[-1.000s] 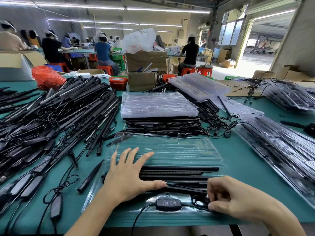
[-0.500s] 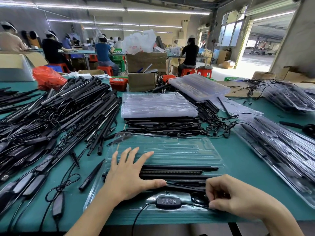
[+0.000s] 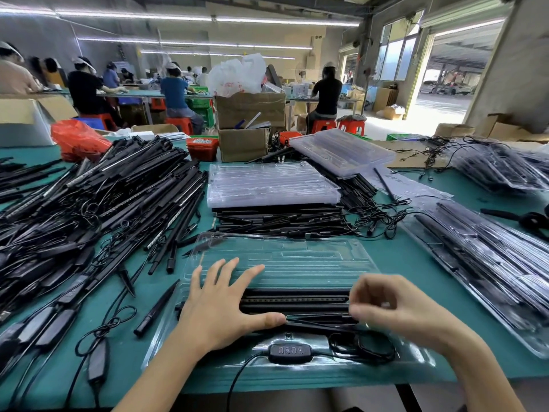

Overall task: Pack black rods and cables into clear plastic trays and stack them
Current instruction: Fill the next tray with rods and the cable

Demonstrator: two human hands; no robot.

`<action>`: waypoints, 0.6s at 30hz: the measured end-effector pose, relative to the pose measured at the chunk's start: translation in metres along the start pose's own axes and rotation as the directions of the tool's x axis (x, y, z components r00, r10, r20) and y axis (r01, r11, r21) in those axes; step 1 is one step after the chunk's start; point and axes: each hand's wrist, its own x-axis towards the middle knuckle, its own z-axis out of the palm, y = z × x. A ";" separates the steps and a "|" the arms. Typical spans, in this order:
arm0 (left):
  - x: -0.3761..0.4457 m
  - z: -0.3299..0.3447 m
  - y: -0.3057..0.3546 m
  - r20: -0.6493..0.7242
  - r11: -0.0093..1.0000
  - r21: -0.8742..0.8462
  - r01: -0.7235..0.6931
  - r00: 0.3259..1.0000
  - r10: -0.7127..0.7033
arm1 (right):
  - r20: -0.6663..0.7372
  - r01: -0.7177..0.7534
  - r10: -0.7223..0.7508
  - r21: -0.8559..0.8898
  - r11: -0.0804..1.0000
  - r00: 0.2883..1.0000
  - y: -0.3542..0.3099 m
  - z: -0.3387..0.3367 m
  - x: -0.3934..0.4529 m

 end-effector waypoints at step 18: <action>0.008 -0.004 0.002 -0.040 0.999 -0.033 0.001 0.999 -0.003 | -0.614 -0.270 0.538 0.478 0.836 0.578 0.038 -0.020 0.098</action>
